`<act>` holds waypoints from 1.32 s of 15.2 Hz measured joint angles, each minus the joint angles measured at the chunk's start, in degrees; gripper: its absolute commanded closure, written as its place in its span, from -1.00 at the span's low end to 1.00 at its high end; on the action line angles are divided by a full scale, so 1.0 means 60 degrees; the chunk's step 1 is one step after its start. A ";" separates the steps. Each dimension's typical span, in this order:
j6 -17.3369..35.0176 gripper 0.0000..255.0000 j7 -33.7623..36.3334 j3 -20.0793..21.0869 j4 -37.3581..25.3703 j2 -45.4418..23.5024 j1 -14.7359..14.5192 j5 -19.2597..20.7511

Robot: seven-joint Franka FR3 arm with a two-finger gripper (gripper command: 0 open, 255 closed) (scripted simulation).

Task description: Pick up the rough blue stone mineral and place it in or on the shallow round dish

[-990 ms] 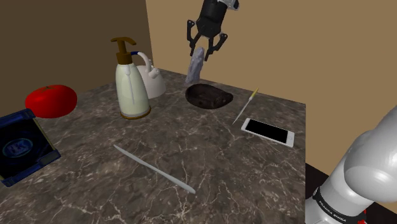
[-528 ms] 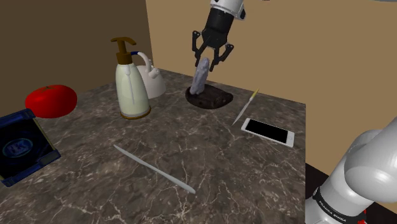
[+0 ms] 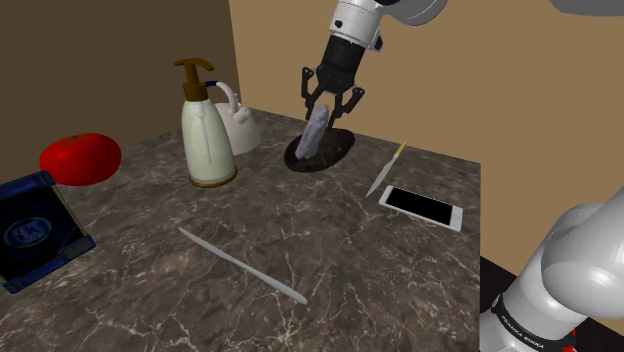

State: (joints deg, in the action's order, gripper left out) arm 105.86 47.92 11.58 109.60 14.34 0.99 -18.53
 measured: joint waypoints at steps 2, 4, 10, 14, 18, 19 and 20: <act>0.0105 1.00 -0.0039 -0.0002 0.0132 0.0023 -0.0002 -0.0016; 0.0147 1.00 -0.0035 0.0009 0.0195 0.0051 -0.0011 -0.0025; 0.0152 -1.00 -0.0039 0.0015 0.0216 -0.0019 -0.0010 -0.0012; 0.0156 -1.00 -0.0040 0.0019 0.0257 -0.0019 -0.0013 -0.0013; -0.0737 -1.00 -0.0044 -0.0179 -0.0520 0.0069 0.0086 0.0039; -0.0883 -1.00 -0.0039 -0.0208 -0.0651 0.0077 0.0100 0.0048; -0.0964 -1.00 -0.0022 -0.0214 -0.0736 0.0071 0.0102 0.0055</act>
State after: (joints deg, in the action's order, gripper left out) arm 100.07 47.79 10.29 105.18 14.77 1.61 -18.20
